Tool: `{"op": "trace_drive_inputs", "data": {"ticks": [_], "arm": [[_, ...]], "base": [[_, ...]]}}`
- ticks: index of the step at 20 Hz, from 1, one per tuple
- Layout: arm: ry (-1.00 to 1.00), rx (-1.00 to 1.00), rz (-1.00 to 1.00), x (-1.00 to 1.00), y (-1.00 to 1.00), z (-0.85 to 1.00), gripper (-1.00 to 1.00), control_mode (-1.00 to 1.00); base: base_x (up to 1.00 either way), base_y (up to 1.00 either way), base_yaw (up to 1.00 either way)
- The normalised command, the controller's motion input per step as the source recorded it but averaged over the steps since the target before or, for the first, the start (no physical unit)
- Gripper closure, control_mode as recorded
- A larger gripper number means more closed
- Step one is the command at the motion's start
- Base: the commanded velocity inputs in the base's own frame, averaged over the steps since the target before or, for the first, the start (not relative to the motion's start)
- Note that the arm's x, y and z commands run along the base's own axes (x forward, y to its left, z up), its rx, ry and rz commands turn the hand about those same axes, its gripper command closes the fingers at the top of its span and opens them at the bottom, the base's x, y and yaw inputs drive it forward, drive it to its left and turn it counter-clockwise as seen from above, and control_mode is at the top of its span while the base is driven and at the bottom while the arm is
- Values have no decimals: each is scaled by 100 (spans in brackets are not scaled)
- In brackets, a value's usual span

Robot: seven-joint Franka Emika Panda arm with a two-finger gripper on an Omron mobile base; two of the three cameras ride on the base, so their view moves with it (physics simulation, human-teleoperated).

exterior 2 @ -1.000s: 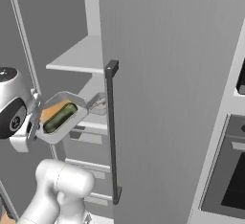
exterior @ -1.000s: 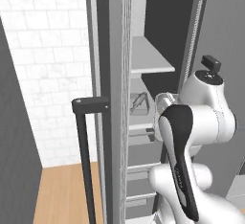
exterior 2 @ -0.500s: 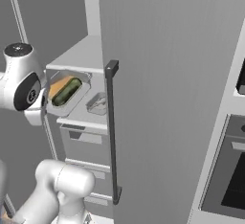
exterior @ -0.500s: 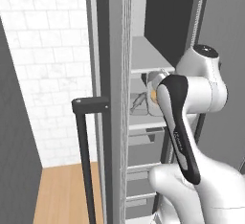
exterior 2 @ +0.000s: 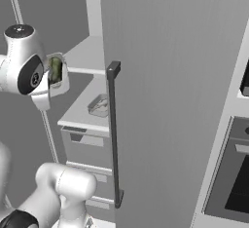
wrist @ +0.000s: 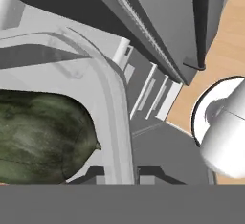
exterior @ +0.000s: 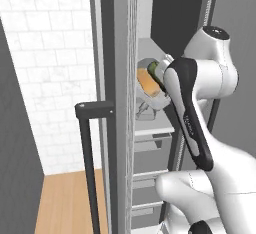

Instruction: Take the meat container that has the fish and place it on the second highest rack of the freezer. Then take the vegetable container that has the squash and cucumber and place it on the highest rack of the freezer.

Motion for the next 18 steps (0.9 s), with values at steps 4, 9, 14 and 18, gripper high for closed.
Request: {"op": "trace_drive_inputs", "data": {"ticks": [4,9,14,18], "arm": [[-4,-5,-1,76,0,35,100,-100],[-7,-1,-17,40,0,29,100,-100],[0,0,-22,62,0,1,100,-100],[0,7,-18,75,0,0,100,-100]], "base": [[0,0,0],[0,0,0],[0,0,0],[0,0,0]]}}
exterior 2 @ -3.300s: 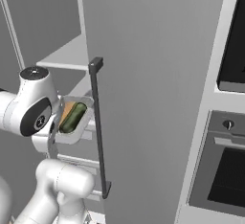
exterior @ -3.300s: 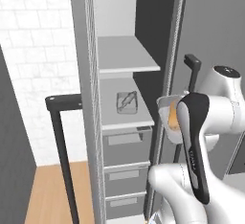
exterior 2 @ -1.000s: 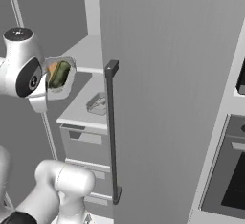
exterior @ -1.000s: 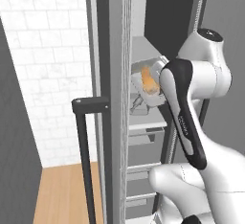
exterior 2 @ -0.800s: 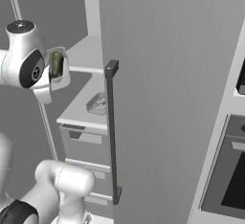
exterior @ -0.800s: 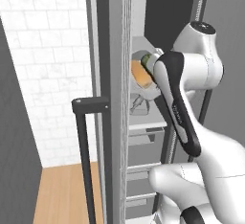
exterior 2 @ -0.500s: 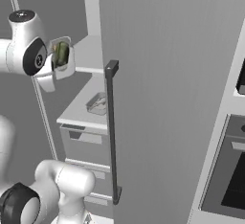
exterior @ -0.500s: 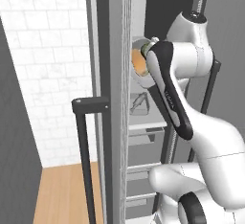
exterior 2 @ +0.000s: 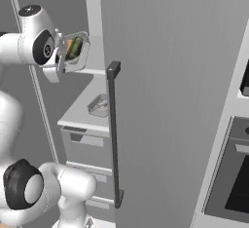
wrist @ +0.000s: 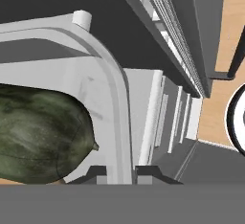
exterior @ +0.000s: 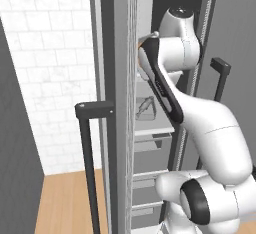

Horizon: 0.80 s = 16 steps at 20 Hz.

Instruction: Take the meat container that has the fish and place it on the second highest rack of the freezer. Then take the vegetable container that has the squash and cucumber and place it on the highest rack of the freezer.

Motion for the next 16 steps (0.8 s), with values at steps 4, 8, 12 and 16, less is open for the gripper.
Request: {"op": "trace_drive_inputs", "data": {"ticks": [4,8,12,16], "arm": [[-1,10,-12,60,-7,-6,100,-100],[-5,6,0,25,-31,-12,100,-100],[0,3,0,44,-29,-17,100,-100],[-1,1,0,47,-20,-11,100,-100]], "base": [[0,0,0],[0,0,0],[0,0,0],[0,0,0]]}}
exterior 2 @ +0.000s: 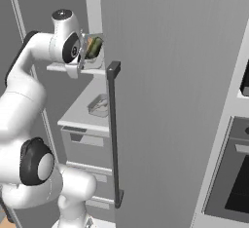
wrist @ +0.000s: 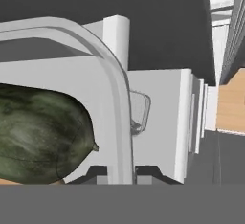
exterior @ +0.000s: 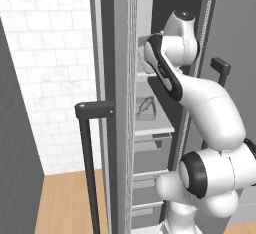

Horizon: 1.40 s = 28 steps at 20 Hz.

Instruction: Take the meat container that has the fish and place it on the second highest rack of the freezer. Then take the vegetable container that has the squash and cucumber and place it on the highest rack of the freezer.

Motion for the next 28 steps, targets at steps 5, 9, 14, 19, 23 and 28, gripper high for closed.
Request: {"op": "trace_drive_inputs", "data": {"ticks": [5,9,14,19,23,28], "arm": [[0,0,0,60,-3,-5,100,-100],[1,0,0,76,0,0,100,-100],[2,0,0,59,0,-11,100,-100],[0,0,0,47,0,-31,100,-100],[-1,0,0,36,0,-37,100,-100],[-6,0,0,32,0,-25,100,-100]], "base": [[0,0,0],[0,0,0],[0,0,0],[0,0,0],[0,0,0],[0,0,0]]}}
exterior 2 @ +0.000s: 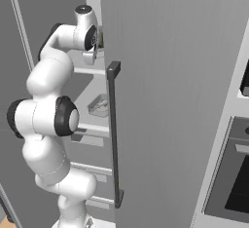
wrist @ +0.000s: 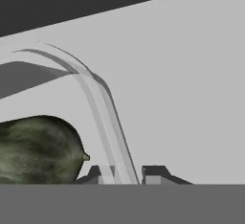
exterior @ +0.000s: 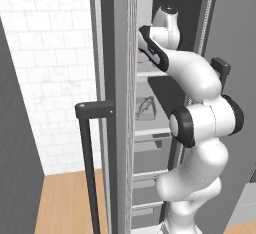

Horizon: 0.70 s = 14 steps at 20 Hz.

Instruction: Take the meat container that has the fish and place it on the second highest rack of the freezer. Then take the vegetable container that has the squash and cucumber and place it on the highest rack of the freezer.

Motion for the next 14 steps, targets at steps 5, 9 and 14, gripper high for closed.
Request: {"op": "trace_drive_inputs", "data": {"ticks": [5,9,14], "arm": [[-1,0,0,0,0,-1,100,-100],[0,0,0,0,0,0,-100,-100],[0,0,0,0,0,0,-100,-100]], "base": [[0,0,0],[0,0,0],[0,0,0]]}}
